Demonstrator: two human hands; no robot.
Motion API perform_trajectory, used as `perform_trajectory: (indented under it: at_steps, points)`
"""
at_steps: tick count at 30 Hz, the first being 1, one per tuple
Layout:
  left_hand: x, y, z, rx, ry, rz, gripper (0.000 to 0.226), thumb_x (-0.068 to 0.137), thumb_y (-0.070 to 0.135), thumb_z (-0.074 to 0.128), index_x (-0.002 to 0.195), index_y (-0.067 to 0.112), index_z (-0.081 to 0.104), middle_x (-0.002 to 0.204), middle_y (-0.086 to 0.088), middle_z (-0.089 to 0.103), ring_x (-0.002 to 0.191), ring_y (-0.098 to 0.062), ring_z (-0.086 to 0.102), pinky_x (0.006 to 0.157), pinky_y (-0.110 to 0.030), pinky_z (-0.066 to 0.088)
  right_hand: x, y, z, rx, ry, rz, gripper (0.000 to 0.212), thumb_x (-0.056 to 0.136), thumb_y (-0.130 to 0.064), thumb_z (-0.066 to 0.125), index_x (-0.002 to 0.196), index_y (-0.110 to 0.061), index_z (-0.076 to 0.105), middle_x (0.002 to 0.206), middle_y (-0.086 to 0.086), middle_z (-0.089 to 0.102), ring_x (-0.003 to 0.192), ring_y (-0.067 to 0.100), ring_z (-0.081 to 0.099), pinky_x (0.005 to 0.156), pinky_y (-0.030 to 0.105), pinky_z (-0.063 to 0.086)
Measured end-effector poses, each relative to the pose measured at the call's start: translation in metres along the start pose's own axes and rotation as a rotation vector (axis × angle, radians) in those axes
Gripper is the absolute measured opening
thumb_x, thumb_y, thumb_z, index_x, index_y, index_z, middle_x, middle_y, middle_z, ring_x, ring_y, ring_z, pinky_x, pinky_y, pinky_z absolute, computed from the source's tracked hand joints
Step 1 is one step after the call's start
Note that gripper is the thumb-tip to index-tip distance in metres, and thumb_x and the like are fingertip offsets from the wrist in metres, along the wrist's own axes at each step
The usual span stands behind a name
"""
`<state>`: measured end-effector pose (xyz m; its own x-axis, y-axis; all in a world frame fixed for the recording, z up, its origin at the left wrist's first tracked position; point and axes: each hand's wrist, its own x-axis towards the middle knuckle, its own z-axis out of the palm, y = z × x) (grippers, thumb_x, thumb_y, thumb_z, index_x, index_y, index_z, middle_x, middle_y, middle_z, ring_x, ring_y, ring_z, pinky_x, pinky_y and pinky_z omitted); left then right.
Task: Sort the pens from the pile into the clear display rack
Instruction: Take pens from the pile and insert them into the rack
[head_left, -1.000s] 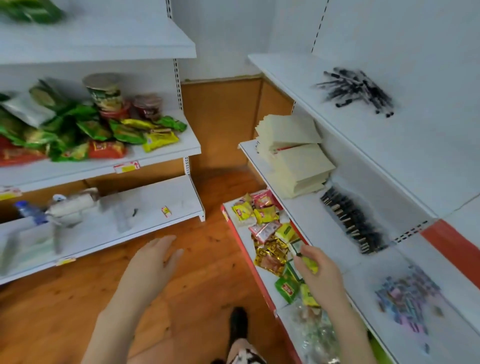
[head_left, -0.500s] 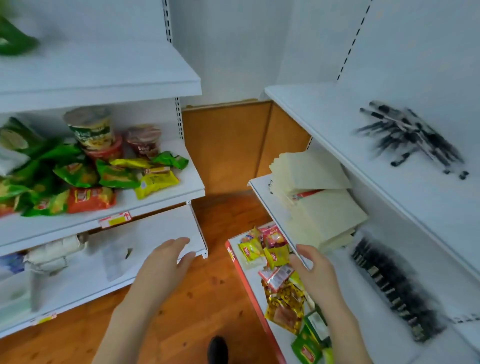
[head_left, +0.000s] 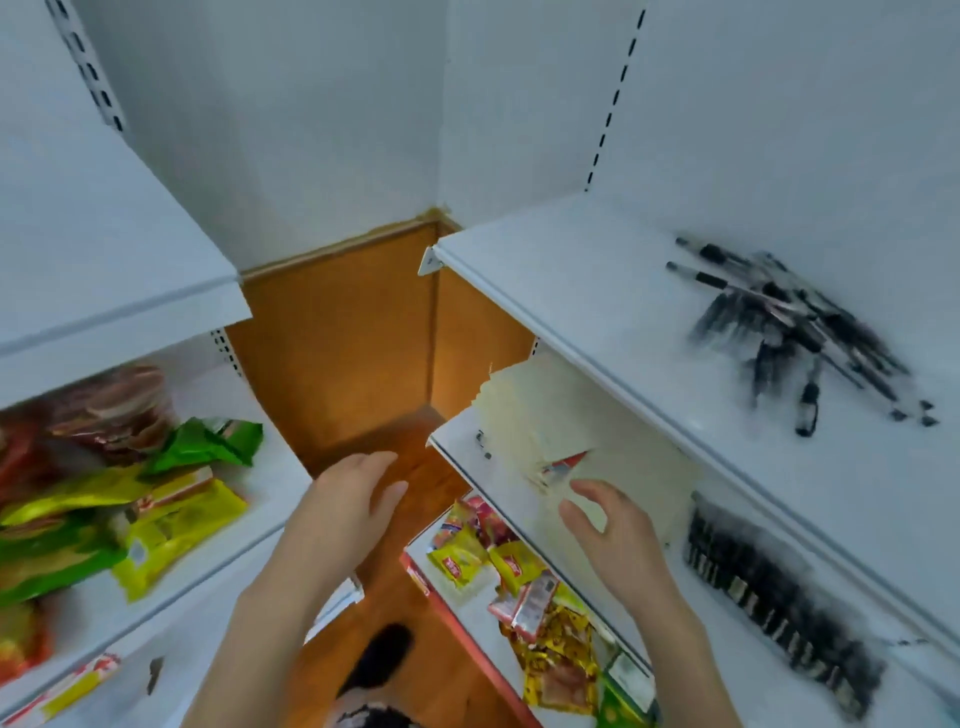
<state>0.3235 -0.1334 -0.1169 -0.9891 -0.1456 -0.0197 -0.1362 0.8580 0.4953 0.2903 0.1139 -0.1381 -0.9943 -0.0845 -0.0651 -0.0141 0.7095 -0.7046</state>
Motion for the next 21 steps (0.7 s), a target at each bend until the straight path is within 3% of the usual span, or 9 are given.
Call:
perform_trajectory:
  at_steps: [3,5,9,11,15,21]
  points:
    - [0.056,0.003,-0.02,0.025,-0.014,0.223,0.036,0.094,0.033,0.046,0.125,0.017,0.055,0.123,-0.002,0.06,0.112,-0.019,0.056,0.094,-0.03,0.043,0.016,-0.023,-0.007,-0.003,0.054,0.002,0.024,0.09,-0.024,0.055,0.113,-0.018,0.058,0.102,-0.018,0.052,0.091,-0.007,0.046,0.073,-0.004,0.028]
    - [0.089,0.013,-0.039,0.016,-0.003,0.373,0.039,0.09,0.037,0.045,0.115,0.013,0.064,0.112,-0.004,0.066,0.103,-0.023,0.061,0.087,-0.03,0.046,0.019,-0.043,-0.016,0.013,0.061,0.019,0.019,0.089,-0.029,0.056,0.107,-0.028,0.057,0.095,-0.031,0.048,0.087,-0.016,0.045,0.075,-0.008,0.028]
    - [0.124,0.057,-0.075,-0.097,-0.014,0.691,0.044,0.085,0.038,0.041,0.103,0.01,0.069,0.099,-0.003,0.072,0.092,-0.012,0.063,0.08,-0.015,0.044,0.009,-0.087,-0.045,0.05,0.13,0.032,0.016,0.078,-0.056,0.054,0.092,-0.048,0.056,0.097,-0.035,0.062,0.098,-0.015,0.054,0.086,0.004,0.038]
    - [0.134,0.079,-0.082,-0.153,-0.039,0.783,0.041,0.085,0.037,0.044,0.105,0.011,0.069,0.1,-0.003,0.071,0.092,-0.013,0.064,0.083,-0.012,0.041,0.005,-0.105,-0.058,0.086,0.211,0.035,0.018,0.078,-0.055,0.056,0.092,-0.046,0.059,0.103,-0.037,0.059,0.097,-0.015,0.056,0.084,0.003,0.039]
    - [0.156,0.115,-0.072,-0.176,-0.074,0.884,0.038,0.086,0.033,0.051,0.11,0.008,0.067,0.104,-0.009,0.07,0.096,-0.025,0.066,0.087,-0.029,0.037,0.008,-0.118,-0.087,0.031,0.399,0.045,0.015,0.08,-0.044,0.057,0.094,-0.042,0.058,0.097,-0.032,0.064,0.095,-0.017,0.055,0.081,-0.001,0.037]
    - [0.174,0.175,-0.039,-0.193,-0.166,0.949,0.039,0.093,0.03,0.051,0.127,0.011,0.055,0.127,-0.007,0.058,0.116,-0.023,0.053,0.095,-0.025,0.034,0.019,-0.095,-0.135,-0.091,0.552,0.115,0.017,0.086,-0.027,0.06,0.102,-0.023,0.066,0.094,-0.029,0.059,0.096,-0.006,0.057,0.084,0.008,0.041]
